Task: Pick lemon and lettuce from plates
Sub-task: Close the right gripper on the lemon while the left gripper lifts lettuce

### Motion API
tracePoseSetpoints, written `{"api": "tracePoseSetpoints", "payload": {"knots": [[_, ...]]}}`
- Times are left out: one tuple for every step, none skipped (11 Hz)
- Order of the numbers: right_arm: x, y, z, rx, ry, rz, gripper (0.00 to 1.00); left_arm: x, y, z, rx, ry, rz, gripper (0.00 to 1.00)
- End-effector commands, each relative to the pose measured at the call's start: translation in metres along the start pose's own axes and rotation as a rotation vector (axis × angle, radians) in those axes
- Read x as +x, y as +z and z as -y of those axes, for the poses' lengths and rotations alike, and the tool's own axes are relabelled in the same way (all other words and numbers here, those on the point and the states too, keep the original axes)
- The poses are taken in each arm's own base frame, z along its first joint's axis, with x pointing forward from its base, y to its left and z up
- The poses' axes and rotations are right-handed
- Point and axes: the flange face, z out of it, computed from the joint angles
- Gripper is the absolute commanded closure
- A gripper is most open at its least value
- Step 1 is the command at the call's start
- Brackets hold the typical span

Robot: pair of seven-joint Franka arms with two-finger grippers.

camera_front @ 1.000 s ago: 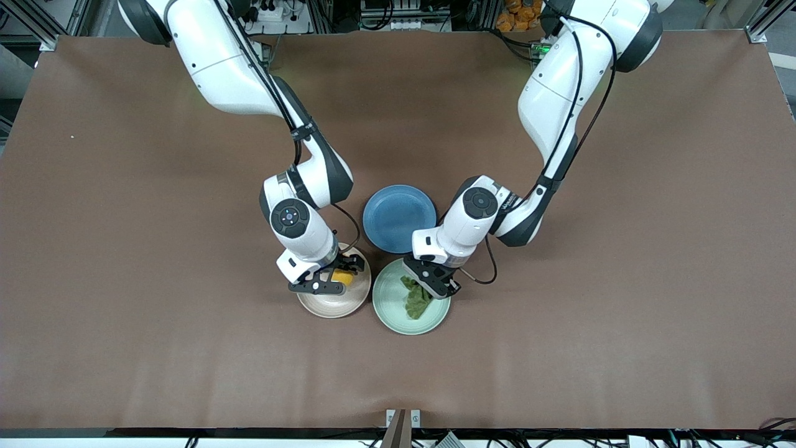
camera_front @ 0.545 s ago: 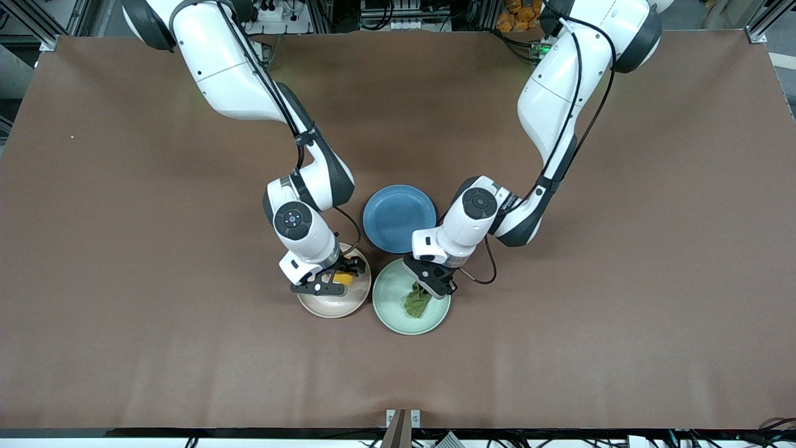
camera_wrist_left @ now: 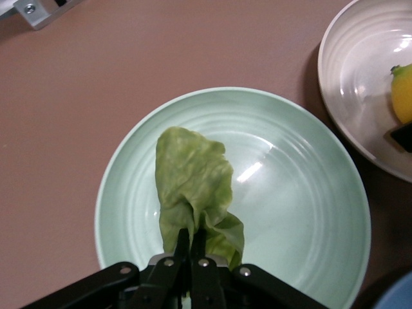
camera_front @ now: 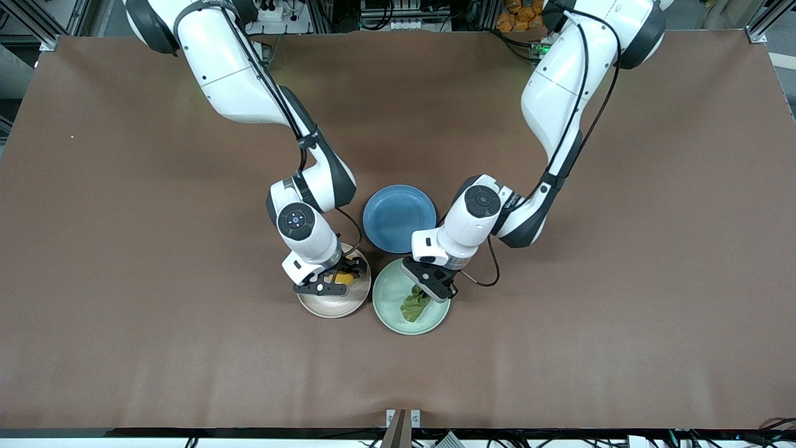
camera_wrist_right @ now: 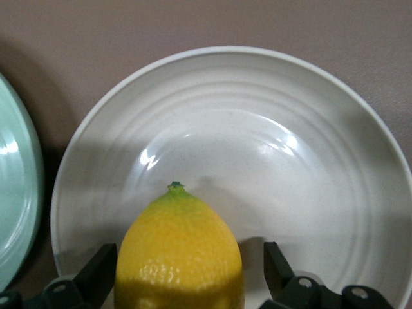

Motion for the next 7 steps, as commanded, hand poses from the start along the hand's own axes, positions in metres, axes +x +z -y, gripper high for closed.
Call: {"api": "tracePoseSetpoints", "payload": {"knots": [[-0.002, 0.001, 0.009, 0.010, -0.002, -0.010, 0.10, 0.008, -0.052, 0.038, 0.016, -0.020, 0.110, 1.00], [-0.003, 0.002, 0.011, 0.008, -0.008, -0.009, 0.21, 0.010, -0.077, 0.050, 0.001, -0.040, 0.163, 1.00], [-0.003, -0.001, 0.011, 0.009, -0.012, -0.010, 0.34, 0.010, -0.105, 0.071, -0.004, -0.070, 0.208, 1.00], [-0.003, -0.003, 0.010, 0.008, -0.017, -0.013, 0.49, 0.003, -0.129, 0.097, -0.010, -0.098, 0.264, 1.00], [0.000, -0.006, 0.008, 0.008, -0.015, -0.011, 0.61, -0.010, -0.144, 0.120, -0.017, -0.122, 0.324, 1.00], [0.007, -0.015, 0.001, 0.011, -0.009, -0.018, 0.65, -0.028, -0.154, 0.146, -0.023, -0.136, 0.377, 1.00], [0.013, -0.022, -0.009, 0.006, 0.008, -0.006, 0.65, -0.046, -0.159, 0.172, -0.036, -0.123, 0.425, 1.00]]}}
